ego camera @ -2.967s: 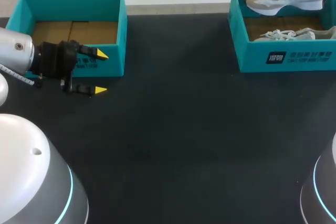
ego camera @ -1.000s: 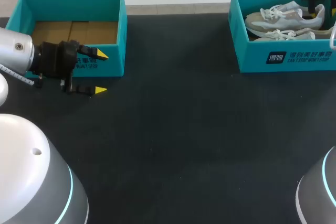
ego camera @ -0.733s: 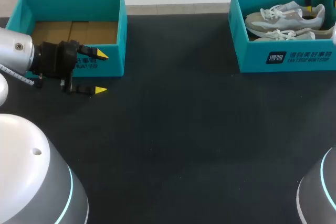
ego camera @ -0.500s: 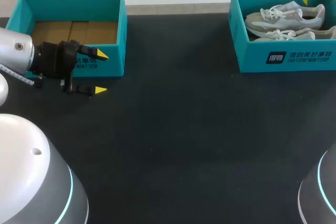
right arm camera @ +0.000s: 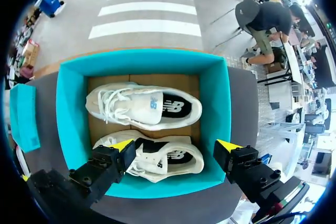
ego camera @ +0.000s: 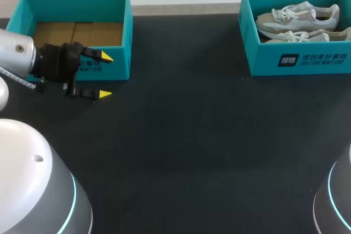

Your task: Take the shoe out of the shoebox, open the shoe tongue, remove and reinsert the insole, then place the shoe into the shoebox

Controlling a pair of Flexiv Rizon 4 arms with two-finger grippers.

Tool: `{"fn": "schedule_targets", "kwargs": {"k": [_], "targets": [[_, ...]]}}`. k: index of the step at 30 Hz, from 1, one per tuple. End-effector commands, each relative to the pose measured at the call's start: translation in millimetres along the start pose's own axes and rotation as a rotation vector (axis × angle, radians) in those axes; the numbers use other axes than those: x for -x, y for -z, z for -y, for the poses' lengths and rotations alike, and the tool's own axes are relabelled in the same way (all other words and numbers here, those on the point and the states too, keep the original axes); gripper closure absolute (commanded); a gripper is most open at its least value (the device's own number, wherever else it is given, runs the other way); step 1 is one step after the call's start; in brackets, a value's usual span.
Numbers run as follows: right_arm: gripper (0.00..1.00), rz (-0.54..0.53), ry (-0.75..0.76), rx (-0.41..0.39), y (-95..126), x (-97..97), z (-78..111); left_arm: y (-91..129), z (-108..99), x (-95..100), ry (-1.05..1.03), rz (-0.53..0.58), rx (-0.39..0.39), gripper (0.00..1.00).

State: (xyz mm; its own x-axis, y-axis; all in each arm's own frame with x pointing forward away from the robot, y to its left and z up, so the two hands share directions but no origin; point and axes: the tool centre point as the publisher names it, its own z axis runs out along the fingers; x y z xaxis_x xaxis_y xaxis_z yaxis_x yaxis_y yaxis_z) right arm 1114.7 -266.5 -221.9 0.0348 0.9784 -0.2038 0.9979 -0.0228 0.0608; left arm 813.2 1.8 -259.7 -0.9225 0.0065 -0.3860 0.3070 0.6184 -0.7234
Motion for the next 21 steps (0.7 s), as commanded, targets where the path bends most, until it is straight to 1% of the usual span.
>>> {"fn": "schedule_targets", "kwargs": {"k": [1, 2, 3, 4, 5, 6, 7, 8, 9, 10, 11, 12, 13, 14, 16, 18, 21], "targets": [[0.00, 0.001, -0.001, 0.137, 0, -0.2, 18.5, 0, 7, 16.9, 0.155, 0.022, 0.139, 0.00], [0.00, 0.001, -0.001, 0.137, 0, -0.2, 18.5, -2, 9, 26.2, 0.243, 0.049, 0.251, 0.00], [0.00, 0.001, -0.001, 0.137, 0, -0.2, 18.5, -2, 12, 33.6, 0.311, 0.124, 0.338, 0.00], [0.00, 0.001, -0.001, 0.137, 0, -0.2, 18.5, 0, 13, 40.5, 0.408, 0.145, 0.426, 0.00], [0.00, 0.001, -0.001, 0.137, 0, -0.2, 18.5, 2, 13, 45.3, 0.446, 0.196, 0.497, 0.00], [0.00, 0.001, -0.001, 0.137, 0, -0.2, 18.5, 7, 12, 49.3, 0.552, 0.237, 0.568, 0.00], [0.00, -0.039, 0.002, 0.143, 1, -4.5, 22.5, 11, 11, 53.4, 0.606, 0.250, 0.605, 0.00], [0.00, -0.053, 0.010, 0.138, 2, -9.1, 27.6, 17, 10, 55.4, 0.669, 0.351, 0.650, 0.00], [0.00, -0.056, 0.008, 0.134, 3, -13.5, 33.4, 21, 9, 57.7, 0.715, 0.377, 0.703, 0.00], [0.00, -0.081, 0.011, 0.131, 5, -18.2, 39.4, 26, 8, 59.7, 0.785, 0.411, 0.711, 0.00], [0.00, -0.089, 0.010, 0.127, 6, -22.1, 44.8, 29, 6, 61.5, 0.837, 0.458, 0.761, 0.00], [0.00, -0.084, 0.006, 0.128, 9, -25.3, 50.2, 31, 6, 62.2, 0.843, 0.535, 0.812, 0.00], [0.00, -0.094, 0.003, 0.122, 12, -29.3, 56.1, 33, 3, 64.1, 0.899, 0.577, 0.837, 0.00], [0.00, -0.096, 0.003, 0.115, 14, -33.1, 62.1, 34, 0, 66.2, 0.874, 0.636, 0.870, 0.00], [0.00, -0.120, 0.002, 0.092, 20, -41.6, 77.2, 34, 0, 66.2, 0.874, 0.636, 0.870, 0.00], [0.00, -0.136, -0.007, 0.087, 25, -49.4, 93.1, 34, 0, 66.2, 0.874, 0.636, 0.870, 0.00], [0.00, -0.186, 0.000, 0.064, 32, -66.4, 121.3, 34, 0, 66.2, 0.874, 0.636, 0.870, 0.00]]}}
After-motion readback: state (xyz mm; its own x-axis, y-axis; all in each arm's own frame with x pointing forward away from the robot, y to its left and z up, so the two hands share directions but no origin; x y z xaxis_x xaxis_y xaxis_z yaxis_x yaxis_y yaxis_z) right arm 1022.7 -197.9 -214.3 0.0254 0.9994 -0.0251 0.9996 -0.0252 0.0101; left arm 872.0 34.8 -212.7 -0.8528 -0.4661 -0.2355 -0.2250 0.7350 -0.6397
